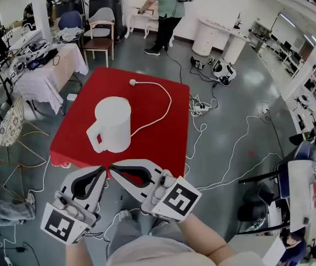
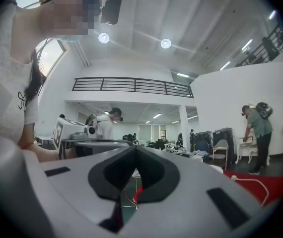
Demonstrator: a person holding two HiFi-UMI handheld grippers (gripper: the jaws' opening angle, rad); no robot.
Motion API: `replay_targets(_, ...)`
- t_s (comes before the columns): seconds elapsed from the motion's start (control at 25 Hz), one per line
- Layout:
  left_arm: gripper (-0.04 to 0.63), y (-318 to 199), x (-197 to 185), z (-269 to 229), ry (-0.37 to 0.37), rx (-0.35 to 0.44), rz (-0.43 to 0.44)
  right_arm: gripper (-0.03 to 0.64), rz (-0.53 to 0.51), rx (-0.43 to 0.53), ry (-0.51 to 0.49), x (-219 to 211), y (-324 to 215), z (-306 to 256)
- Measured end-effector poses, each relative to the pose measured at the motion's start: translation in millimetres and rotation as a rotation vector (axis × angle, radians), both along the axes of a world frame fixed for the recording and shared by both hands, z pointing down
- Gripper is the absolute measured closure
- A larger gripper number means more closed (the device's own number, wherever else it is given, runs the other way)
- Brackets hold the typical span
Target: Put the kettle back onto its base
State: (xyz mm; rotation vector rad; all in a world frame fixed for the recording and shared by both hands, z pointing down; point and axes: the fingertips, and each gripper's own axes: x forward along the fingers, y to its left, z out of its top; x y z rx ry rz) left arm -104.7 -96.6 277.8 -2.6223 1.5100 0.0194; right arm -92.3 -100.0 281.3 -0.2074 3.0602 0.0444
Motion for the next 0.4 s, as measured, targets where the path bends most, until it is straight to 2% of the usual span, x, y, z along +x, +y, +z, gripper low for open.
replay_targets(0.4, 0.586, -7.5, -9.1, -1.8, -0.001, 0.011, -0.004, 0.609, 0.01, 0.008, 0.01, -4.9, -6.1, -3.5)
